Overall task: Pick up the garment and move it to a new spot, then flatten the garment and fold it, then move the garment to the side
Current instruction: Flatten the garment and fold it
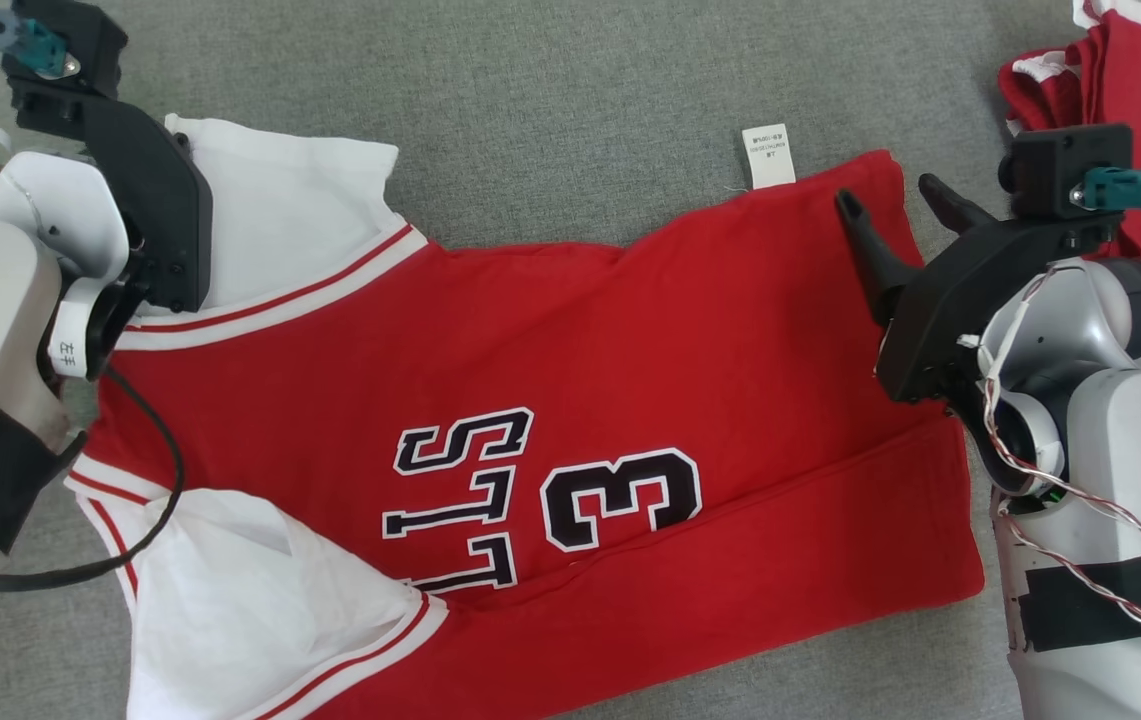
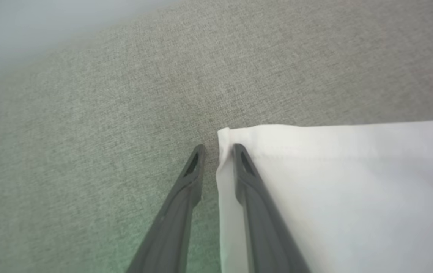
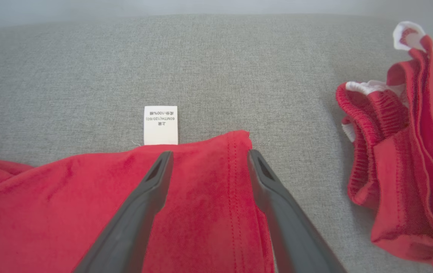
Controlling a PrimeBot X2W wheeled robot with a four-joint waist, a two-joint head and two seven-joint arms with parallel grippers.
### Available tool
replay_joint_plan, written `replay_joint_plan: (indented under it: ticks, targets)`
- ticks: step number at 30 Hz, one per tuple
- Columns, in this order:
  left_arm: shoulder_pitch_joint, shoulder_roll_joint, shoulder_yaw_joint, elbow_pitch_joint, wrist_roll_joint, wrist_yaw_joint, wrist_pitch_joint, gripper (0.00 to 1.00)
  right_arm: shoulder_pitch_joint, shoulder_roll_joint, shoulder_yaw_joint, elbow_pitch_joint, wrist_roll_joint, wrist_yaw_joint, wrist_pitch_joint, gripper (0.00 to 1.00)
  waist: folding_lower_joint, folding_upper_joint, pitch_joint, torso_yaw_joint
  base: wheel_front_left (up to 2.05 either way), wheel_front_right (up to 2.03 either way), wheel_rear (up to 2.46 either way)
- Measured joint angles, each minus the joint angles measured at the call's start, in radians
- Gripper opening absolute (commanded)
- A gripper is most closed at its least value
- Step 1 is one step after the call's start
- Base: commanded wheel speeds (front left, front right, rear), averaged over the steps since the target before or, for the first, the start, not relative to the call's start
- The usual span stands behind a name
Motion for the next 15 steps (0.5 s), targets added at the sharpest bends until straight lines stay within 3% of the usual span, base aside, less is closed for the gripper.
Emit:
replay_joint_plan:
  ticks: [1,2,3,4,8,15]
  targets:
    - [-0.004,0.0,-0.005,-0.003,0.003,-0.003,0.003,0.39,0.0,0.001,0.004,0.001,0.0,0.0,0.0,1.0,0.0,0.0,0.002,-0.001,0.0,0.0,0.0]
    - [-0.008,0.0,-0.007,-0.004,0.003,-0.003,0.006,0.27,-0.001,0.002,0.01,0.002,0.0,0.0,0.004,1.0,-0.0001,0.0,0.004,-0.002,0.0,0.0,0.0]
    - [-0.01,0.0,-0.008,-0.006,0.003,-0.004,0.006,0.09,-0.002,0.002,0.014,0.004,0.001,0.0,0.006,1.0,0.0,0.0,0.006,-0.003,0.0,0.0,0.0]
    - [-0.01,0.0,-0.009,-0.008,0.004,-0.009,0.006,0.0,-0.002,0.003,0.019,0.007,0.001,0.0,0.009,1.0,0.0,0.0,0.009,-0.004,0.0,0.0,0.0]
    - [-0.016,0.013,-0.008,-0.014,-0.002,-0.044,0.003,0.0,-0.028,-0.005,0.022,0.035,-0.014,0.0,0.026,1.0,-0.0001,0.0,0.023,-0.007,0.0,0.0,0.0]
    - [-0.031,0.018,-0.004,-0.03,-0.015,-0.059,-0.002,0.0,-0.09,-0.05,0.002,0.101,-0.067,0.0,0.102,1.0,0.0001,0.0,0.033,0.009,0.0,0.0,0.0]
